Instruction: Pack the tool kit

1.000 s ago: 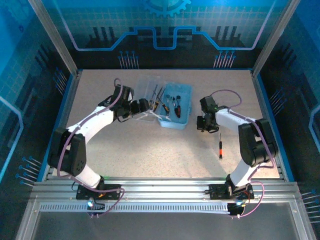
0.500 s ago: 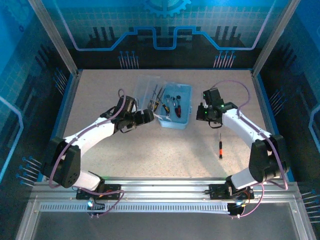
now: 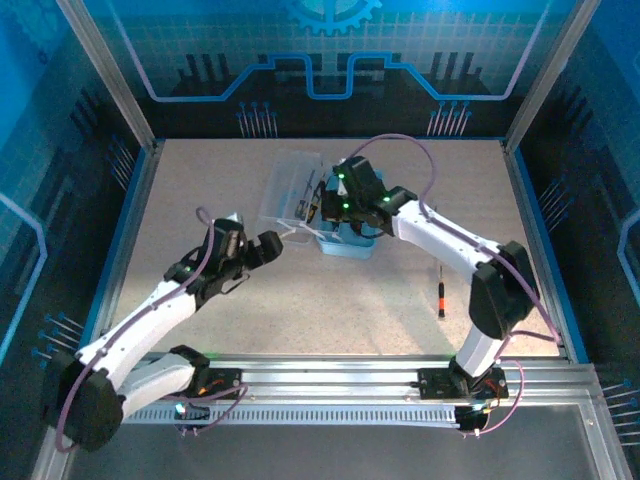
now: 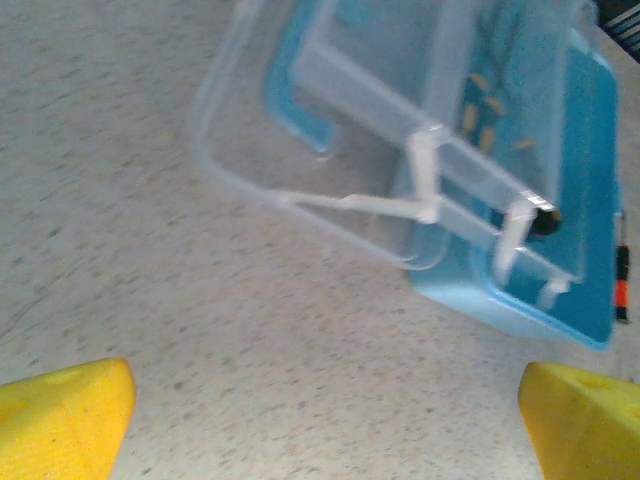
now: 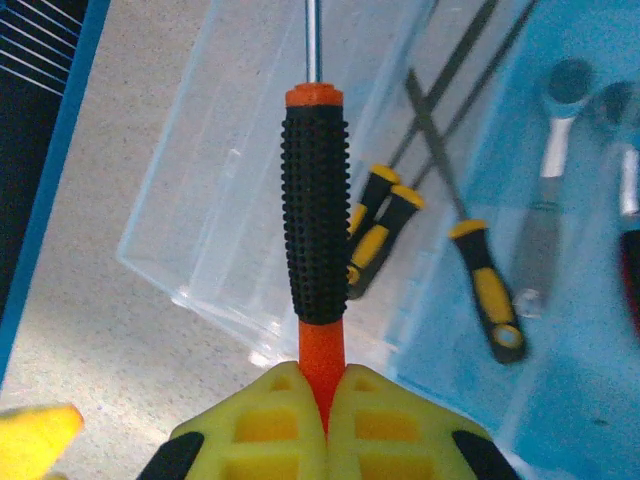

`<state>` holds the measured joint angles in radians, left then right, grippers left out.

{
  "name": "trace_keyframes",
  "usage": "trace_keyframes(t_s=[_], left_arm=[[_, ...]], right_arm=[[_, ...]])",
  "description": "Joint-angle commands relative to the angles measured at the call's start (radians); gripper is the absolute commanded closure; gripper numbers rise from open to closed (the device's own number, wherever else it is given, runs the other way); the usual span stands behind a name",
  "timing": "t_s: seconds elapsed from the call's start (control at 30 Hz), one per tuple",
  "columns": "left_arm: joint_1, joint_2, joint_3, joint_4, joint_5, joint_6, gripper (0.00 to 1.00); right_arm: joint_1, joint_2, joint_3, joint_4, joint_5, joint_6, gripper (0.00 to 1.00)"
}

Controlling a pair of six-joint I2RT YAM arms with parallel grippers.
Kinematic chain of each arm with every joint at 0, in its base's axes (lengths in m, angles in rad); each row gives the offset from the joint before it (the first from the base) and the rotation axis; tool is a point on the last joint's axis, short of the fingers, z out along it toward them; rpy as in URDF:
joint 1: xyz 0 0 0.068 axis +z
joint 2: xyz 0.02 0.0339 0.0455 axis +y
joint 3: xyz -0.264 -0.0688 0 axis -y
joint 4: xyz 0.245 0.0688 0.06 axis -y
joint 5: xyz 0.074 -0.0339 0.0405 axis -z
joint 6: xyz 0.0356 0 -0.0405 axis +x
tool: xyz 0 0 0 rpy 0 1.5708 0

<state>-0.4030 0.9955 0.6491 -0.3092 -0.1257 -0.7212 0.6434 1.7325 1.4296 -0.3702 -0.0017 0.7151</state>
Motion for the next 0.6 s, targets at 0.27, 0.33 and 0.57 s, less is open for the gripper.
trace_keyframes(t_s=[0.27, 0.33, 0.57], left_arm=[[0.008, -0.246, -0.134, -0.107, -0.116, -0.075, 0.01], [0.007, -0.251, -0.134, -0.111, -0.115, -0.073, 0.01], [0.009, -0.236, -0.14, -0.083, -0.093, -0.078, 0.01]], right_arm=[[0.038, 0.266, 0.27, 0.088, 0.011, 0.202, 0.94], [0.042, 0.287, 0.278, 0.091, 0.026, 0.224, 0.94], [0.055, 0.318, 0.286, 0.084, 0.045, 0.263, 0.92]])
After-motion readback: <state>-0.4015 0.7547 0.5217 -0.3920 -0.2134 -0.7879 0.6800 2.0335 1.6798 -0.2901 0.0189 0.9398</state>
